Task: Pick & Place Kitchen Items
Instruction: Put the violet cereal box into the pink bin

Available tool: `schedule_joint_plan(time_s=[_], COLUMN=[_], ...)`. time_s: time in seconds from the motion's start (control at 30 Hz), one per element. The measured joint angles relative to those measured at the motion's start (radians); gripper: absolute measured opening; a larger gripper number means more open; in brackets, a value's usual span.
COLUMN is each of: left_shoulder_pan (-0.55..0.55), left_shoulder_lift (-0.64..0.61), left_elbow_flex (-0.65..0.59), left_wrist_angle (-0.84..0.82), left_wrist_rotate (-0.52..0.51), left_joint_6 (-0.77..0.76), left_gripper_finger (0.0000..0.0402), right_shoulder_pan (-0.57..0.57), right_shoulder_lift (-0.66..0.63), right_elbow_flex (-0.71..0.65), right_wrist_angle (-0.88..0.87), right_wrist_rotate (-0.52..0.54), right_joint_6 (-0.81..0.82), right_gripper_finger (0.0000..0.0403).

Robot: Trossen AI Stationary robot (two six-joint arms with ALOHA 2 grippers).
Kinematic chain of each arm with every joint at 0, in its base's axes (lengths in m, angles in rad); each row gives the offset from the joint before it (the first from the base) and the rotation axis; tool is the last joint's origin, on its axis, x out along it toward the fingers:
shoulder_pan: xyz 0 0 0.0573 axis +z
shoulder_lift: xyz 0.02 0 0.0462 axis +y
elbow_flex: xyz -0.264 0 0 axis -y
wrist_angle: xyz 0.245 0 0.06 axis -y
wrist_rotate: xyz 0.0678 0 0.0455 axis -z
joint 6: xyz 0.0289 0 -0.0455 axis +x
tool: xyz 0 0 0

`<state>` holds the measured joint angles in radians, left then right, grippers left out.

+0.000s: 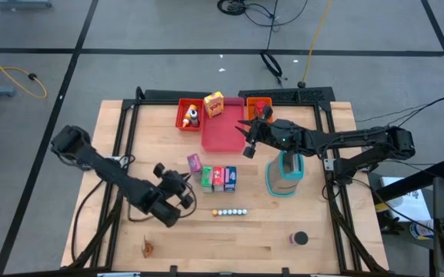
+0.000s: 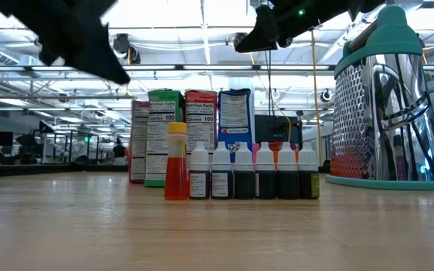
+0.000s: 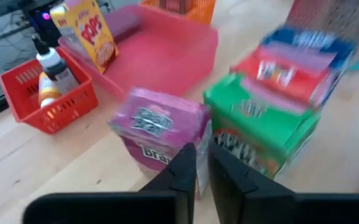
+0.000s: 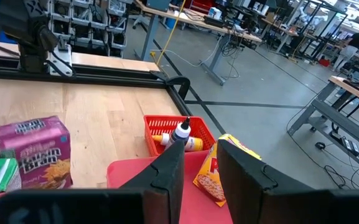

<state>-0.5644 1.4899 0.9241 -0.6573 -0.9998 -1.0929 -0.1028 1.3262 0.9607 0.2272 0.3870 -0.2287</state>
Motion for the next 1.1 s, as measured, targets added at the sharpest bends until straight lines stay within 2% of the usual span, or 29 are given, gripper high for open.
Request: schedule_joint_plan(time_s=[0.2, 0.27, 0.5, 0.6, 0.67, 0.73, 0.8, 1.0, 1.1], left_shoulder_pan=[0.064, 0.110, 0.349, 0.424, 0.444, 0.454, 0.464, 0.484, 0.516], left_shoulder_lift=[-0.182, -0.237, -0.319, -0.322, -0.322, -0.321, -0.320, -0.317, -0.270], left_elbow_flex=[0.000, 0.000, 0.000, 0.000, 0.000, 0.000, 0.000, 0.026, 0.091], left_wrist_angle=[-0.001, 0.003, 0.053, 0.117, 0.139, 0.158, 0.156, 0.117, 0.068], left_wrist_rotate=[0.017, 0.058, 0.414, 0.603, 0.669, 0.676, 0.644, 0.568, 0.480], left_joint_6=[0.108, 0.177, 0.466, 0.814, 1.009, 1.160, 1.248, 1.381, 1.344], left_gripper_finger=[0.0114, 0.0141, 0.0218, 0.0233, 0.0236, 0.0236, 0.0236, 0.0237, 0.0237], right_shoulder_pan=[0.000, 0.000, 0.000, 0.000, 0.000, 0.000, 0.000, 0.000, -0.001], right_shoulder_lift=[0.000, 0.000, 0.000, 0.000, 0.000, 0.000, 0.000, 0.000, 0.000], right_elbow_flex=[0.000, 0.000, 0.000, 0.000, 0.000, 0.000, 0.000, 0.000, 0.000], right_wrist_angle=[0.000, 0.000, 0.000, 0.000, 0.000, 0.000, -0.002, -0.008, -0.008], right_wrist_rotate=[0.000, 0.000, 0.000, 0.000, 0.000, 0.000, 0.000, 0.000, 0.002], right_joint_6=[0.000, 0.000, 0.000, 0.000, 0.000, 0.000, 0.000, 0.000, 0.000], right_gripper_finger=[0.0089, 0.0089, 0.0089, 0.0089, 0.0089, 0.0089, 0.0089, 0.0089, 0.0089])
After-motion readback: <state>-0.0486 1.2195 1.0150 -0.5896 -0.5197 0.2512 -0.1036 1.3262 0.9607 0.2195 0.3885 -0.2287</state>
